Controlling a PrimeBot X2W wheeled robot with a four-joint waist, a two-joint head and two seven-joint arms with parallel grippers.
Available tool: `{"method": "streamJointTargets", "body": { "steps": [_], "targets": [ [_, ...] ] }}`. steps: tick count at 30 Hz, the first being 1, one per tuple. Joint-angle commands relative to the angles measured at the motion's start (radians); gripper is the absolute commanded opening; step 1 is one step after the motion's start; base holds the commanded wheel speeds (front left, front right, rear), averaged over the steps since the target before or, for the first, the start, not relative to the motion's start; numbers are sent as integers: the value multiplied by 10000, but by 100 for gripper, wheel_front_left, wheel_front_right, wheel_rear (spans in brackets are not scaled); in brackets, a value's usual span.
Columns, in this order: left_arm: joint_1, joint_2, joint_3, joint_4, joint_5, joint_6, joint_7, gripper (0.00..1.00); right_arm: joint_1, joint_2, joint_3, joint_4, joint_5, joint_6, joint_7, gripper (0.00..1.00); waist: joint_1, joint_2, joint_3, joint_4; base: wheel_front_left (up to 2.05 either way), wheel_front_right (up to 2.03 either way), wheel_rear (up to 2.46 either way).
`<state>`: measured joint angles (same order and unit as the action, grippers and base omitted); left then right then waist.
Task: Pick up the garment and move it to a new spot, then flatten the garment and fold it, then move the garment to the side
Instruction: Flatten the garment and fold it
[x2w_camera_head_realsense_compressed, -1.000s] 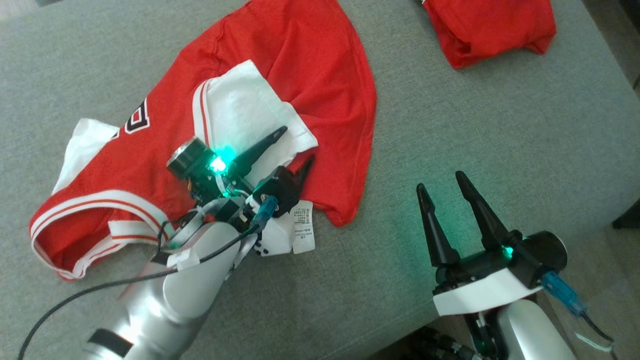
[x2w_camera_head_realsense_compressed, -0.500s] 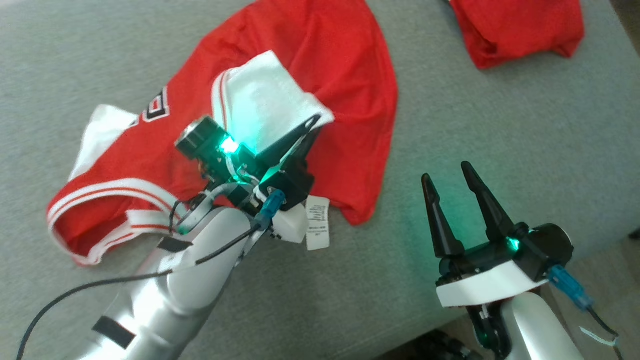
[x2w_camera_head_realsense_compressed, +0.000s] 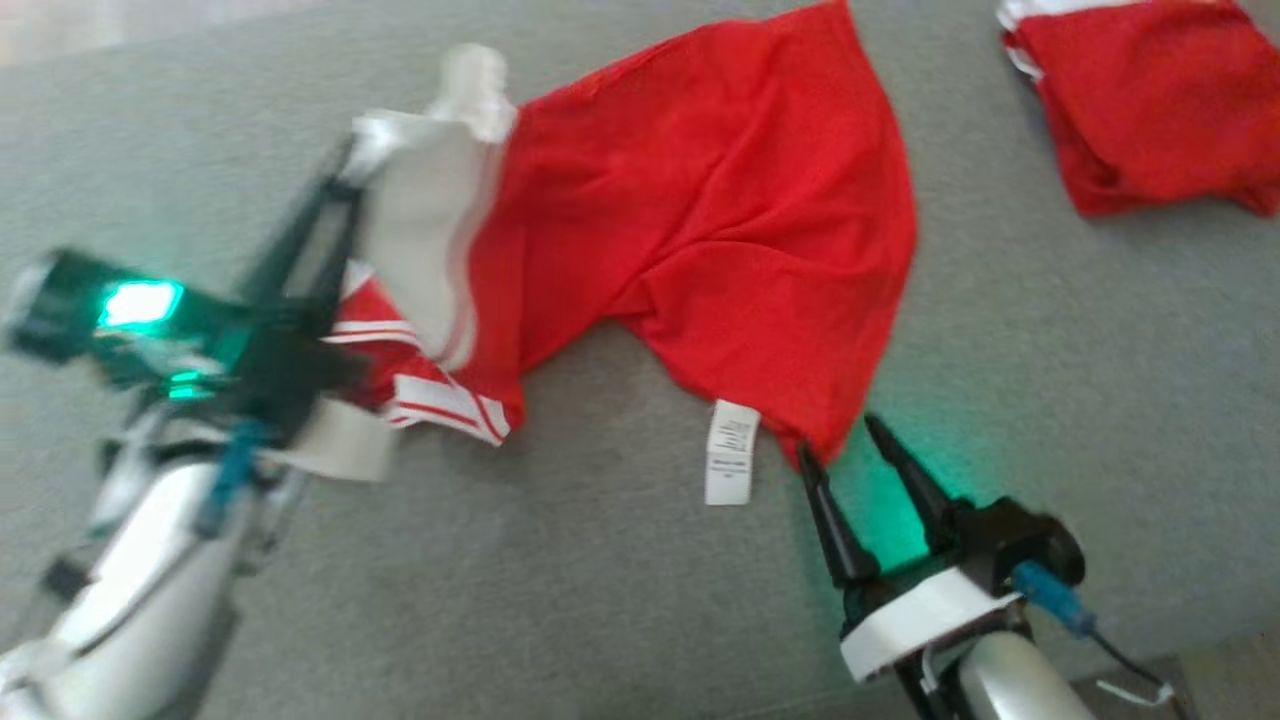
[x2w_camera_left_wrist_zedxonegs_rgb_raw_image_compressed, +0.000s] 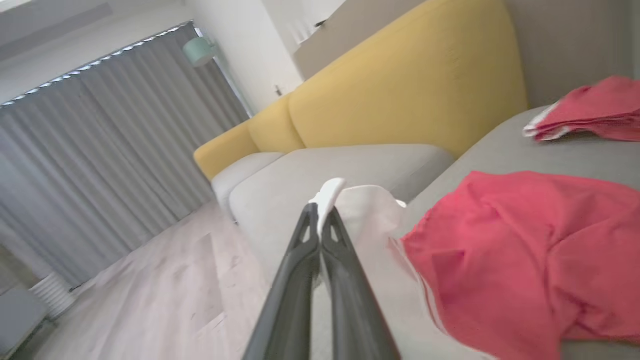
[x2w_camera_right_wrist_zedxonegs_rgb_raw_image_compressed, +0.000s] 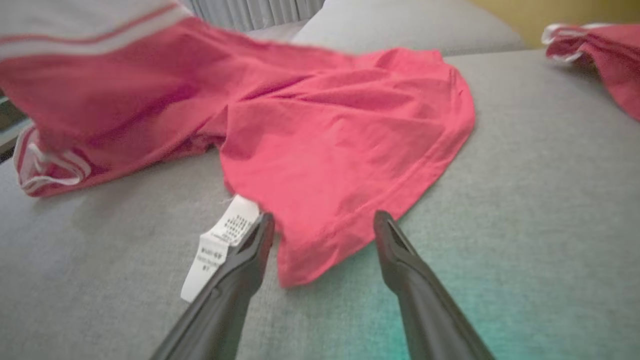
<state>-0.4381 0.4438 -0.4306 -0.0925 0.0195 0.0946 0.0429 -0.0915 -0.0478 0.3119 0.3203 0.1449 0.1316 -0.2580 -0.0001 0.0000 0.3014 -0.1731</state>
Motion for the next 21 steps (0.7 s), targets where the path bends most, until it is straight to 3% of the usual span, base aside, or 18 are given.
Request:
{"method": "streamJointTargets", "body": {
  "steps": [1, 8, 9, 10, 15, 21],
  "targets": [
    [38, 585, 872, -543, -252, 201, 44, 0, -144, -37, 300, 243, -147, -9, -38, 100, 1, 0, -232, 375, 0, 0, 0],
    [625, 1081, 1643, -1039, -694, 478, -13, 0, -807, -34, 81, 1846, -439, -9, -38, 98, 1, 0, -310, 586, 0, 0, 0],
    [651, 1103, 1658, -1081, -702, 492, -2, 0, -951, -31, 29, 1983, -481, -9, -38, 55, 1, 0, -308, 585, 0, 0, 0],
    [669, 1109, 1659, -1116, -702, 511, 10, 0, -1079, -30, -48, 2055, -446, -9, -38, 0, 1, 0, -315, 576, 0, 0, 0],
    [797, 1135, 1646, -1157, -769, 545, -5, 0, -1293, -27, 102, 1988, -333, -9, -38, 0, 1, 0, -460, 372, 0, 0, 0],
    [1089, 1241, 1765, -1214, -953, 578, -123, 0, -592, -306, -221, 969, -245, -9, -38, 0, 1, 0, -673, -95, 0, 0, 0]
  ]
}}
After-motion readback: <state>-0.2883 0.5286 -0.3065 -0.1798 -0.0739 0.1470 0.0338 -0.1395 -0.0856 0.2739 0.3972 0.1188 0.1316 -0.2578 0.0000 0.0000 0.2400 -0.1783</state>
